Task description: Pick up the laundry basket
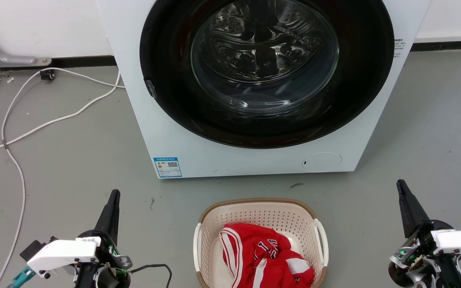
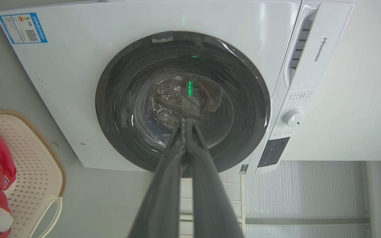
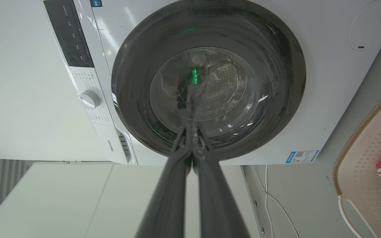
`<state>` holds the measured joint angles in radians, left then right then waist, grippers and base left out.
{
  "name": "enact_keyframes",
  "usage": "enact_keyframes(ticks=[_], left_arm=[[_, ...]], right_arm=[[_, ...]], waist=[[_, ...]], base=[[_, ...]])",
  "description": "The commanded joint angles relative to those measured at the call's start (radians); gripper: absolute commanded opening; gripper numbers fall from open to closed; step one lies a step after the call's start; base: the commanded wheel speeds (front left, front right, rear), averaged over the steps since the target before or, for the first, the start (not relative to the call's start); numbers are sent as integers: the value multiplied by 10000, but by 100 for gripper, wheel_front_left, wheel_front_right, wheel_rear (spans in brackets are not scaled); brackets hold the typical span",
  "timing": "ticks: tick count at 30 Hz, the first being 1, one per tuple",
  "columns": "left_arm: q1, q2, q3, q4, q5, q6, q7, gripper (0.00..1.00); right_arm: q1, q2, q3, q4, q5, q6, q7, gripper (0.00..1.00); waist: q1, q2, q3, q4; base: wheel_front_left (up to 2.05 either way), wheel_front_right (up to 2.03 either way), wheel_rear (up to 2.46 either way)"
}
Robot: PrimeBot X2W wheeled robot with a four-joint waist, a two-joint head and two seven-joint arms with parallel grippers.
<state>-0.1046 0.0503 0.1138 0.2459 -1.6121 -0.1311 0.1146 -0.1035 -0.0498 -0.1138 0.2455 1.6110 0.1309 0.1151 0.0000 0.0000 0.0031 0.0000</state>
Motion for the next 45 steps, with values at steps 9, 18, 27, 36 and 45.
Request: enact_keyframes(ticks=[9, 18, 27, 36, 45], left_arm=[[-86, -10, 19, 0, -18, -33, 19, 0], [240, -34, -61, 212, 15, 6, -61, 100], [260, -28, -8, -130, 1114, 25, -519, 100], [303, -23, -181, -692, 2818, 398, -934, 100], [389, -18, -590, -1220, 4691, 838, -1308, 100]], right_arm=[[-105, -9, -3, -11, 40, -3, 10, 0], [260, 17, 42, 248, -36, 0, -57, 100], [380, 13, -3, -142, -1344, 0, -516, 100], [534, 9, 124, -825, -3444, 0, -932, 100], [714, 6, 293, -1364, -5587, 0, -1305, 100]], waist=[[0, 0, 0, 0], [0, 0, 5, -1], [0, 0, 22, -5], [0, 0, 44, -14], [0, 0, 54, -15]], base=[[0, 0, 0], [0, 0, 0], [0, 0, 0], [0, 0, 0], [0, 0, 0]])
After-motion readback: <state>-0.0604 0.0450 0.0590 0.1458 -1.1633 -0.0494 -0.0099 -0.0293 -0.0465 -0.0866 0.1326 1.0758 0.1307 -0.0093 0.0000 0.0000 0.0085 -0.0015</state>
